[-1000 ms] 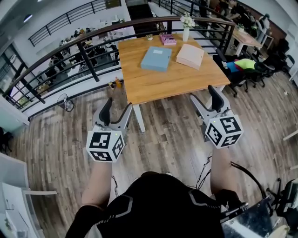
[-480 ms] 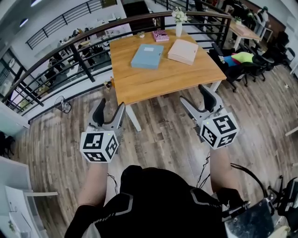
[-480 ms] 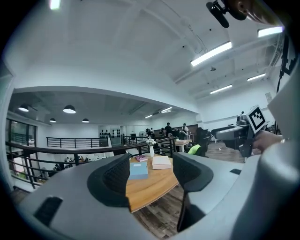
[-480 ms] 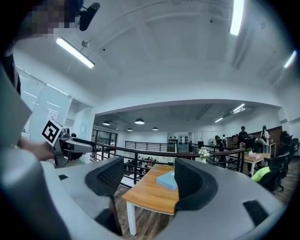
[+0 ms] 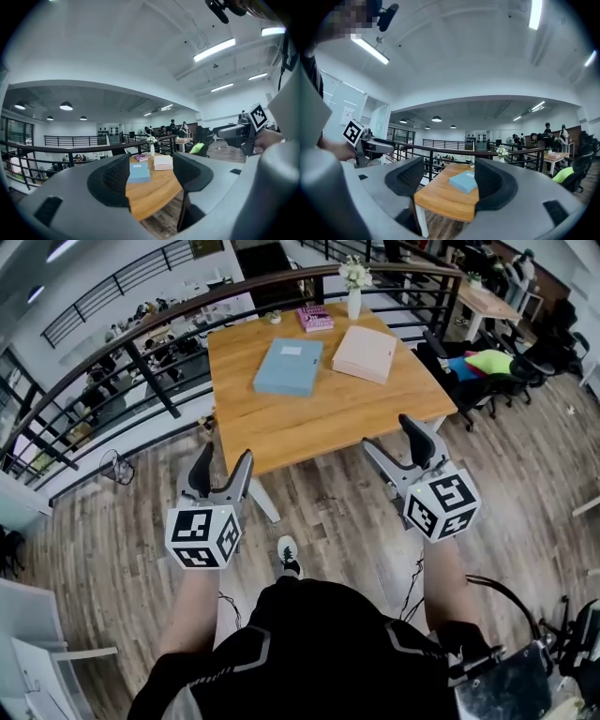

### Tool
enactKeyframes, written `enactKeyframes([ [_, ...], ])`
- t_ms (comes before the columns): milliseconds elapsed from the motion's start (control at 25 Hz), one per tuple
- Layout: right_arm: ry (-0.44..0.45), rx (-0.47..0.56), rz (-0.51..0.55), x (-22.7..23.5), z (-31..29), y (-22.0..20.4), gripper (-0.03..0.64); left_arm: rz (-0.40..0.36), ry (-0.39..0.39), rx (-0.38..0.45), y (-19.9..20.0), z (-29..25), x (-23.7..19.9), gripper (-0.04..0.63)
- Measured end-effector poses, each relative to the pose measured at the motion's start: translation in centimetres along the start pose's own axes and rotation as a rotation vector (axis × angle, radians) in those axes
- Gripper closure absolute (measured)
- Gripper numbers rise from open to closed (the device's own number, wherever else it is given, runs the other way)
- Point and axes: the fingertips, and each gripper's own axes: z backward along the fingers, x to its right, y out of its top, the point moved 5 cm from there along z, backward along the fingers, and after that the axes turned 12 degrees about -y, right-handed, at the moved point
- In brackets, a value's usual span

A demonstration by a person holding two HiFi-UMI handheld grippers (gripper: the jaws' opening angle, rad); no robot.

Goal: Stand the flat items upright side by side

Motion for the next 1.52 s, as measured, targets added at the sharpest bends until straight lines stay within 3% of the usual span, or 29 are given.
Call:
enactKeyframes([
  [400,-0.037,-0.037,-0.010,1.2,-14.1,0.9,0.268,0.020,-0.036,-0.019,0.8,-10.8,-11.9,0.293],
  [680,-0.052,-0.063,0.002,0.9,-21.2,1.2,0.268,0.044,-0.052,-0.018,1.0,-15.6,-18.4,0.293],
  [1160,-0.098,-0.098,0.013,1.4,-29.5,1.4,0.270,0.087,-0.103,-0.012,-0.8,-21.2,-25.0,0.293],
  [1520,-0.029,-0.077,0.077,5.1,-36.7,2.3,0.267,0.100,-0.076,-0.017,-1.8,-24.8,-26.2,0.293],
])
